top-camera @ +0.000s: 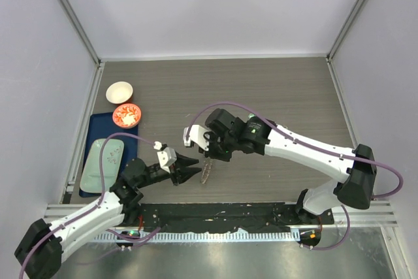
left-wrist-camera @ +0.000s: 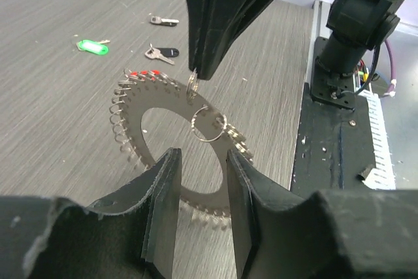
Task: Put the keys on the keyring
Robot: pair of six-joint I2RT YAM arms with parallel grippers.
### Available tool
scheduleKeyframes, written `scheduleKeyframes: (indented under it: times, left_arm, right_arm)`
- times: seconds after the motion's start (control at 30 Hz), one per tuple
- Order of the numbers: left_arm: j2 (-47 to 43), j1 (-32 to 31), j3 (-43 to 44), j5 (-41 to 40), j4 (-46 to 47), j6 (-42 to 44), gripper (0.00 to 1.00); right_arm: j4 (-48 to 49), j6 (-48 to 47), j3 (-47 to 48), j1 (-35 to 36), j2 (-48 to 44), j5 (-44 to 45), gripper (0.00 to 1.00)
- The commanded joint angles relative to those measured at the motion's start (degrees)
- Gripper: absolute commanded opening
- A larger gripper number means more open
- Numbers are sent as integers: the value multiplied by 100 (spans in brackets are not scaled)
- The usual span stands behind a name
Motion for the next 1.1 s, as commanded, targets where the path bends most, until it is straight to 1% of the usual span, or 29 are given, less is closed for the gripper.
scheduleKeyframes:
  times: [0.0,0.17,0.4,0.63,1.07]
  left_arm:
    - [369,-17,81,264,952,62,37]
    - [440,-17,178,352,1092,88,36]
    - [212,-26,187,440,1172,88,36]
    - [194,-26,169,344,1251,70,35]
    - [1064,-70,345,352,1937,-44,29]
  right_arm:
    - [172,-143,-53,47,-365,-284,1]
    - [216,-214,-124,55,-427,-408,1]
    - [304,-222,-212,64,-445,-487,1]
    - [357,-214,-229,56,-453,-531,1]
    - [427,-214,-291,91,-480,-583,1]
